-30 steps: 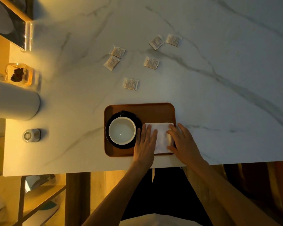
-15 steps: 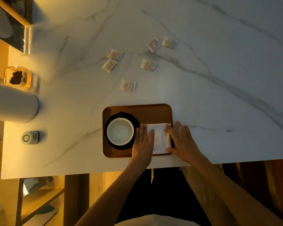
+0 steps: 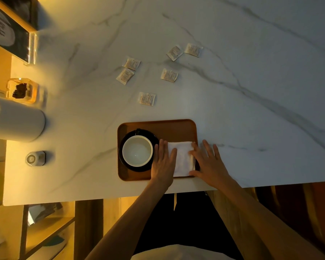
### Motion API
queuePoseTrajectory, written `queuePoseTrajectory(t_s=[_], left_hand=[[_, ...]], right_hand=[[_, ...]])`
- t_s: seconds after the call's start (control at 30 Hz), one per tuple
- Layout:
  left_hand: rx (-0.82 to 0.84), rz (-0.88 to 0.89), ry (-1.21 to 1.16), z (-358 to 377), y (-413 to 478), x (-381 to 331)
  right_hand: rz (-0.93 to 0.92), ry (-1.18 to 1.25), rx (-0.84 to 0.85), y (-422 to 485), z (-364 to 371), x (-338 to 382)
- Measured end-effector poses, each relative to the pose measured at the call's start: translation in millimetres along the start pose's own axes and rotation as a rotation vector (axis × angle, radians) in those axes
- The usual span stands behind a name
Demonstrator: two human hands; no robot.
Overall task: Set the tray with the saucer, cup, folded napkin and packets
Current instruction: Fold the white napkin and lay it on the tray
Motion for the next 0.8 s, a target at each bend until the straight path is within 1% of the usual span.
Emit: queuePoseTrajectory(t_s=[0.07, 0.2, 0.33, 0.5, 0.6, 0.7, 0.8], left_hand=[[-0.010, 0.005, -0.004, 1.8, -0.1, 1.7], [-0.017, 0.006, -0.024, 4.4, -0.3, 2.5], [-0.005, -0.010, -0.001, 3.3, -0.6, 2.0], [0.029, -0.061, -0.020, 2.6, -6.3, -2.8], [0.024, -0.066, -0.062, -0.6, -12.5, -5.3], [-0.054, 0.001, -0.187, -17.9, -25.0, -10.5], [-0.193, 0.042, -0.370, -53.1, -42.3, -5.6]], right_hand=[[-0.033, -0.010, -0.038, 1.1, -4.3, 0.4], [-0.039, -0.029, 0.047, 3.2, 3.6, -2.6], [-0.045, -0.021, 0.038, 3.1, 1.5, -1.2], [-0.001, -0.007, 0.043, 2.8, 6.5, -2.4], [-0.037, 0.034, 0.040, 4.7, 6.0, -1.6], [-0.070, 0.143, -0.051, 3.0, -11.4, -2.6], [-0.030, 0.270, -0.201, -7.0, -41.6, -14.5]])
Point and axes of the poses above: each hand's wrist, its own y-axis towards the middle knuckle, its own z-axis out of the palm, x = y × z, the point moved 7 cm from there along y, towards the middle knuckle, and after that the axes turned 10 degrees about -z, right-handed, at the moved point
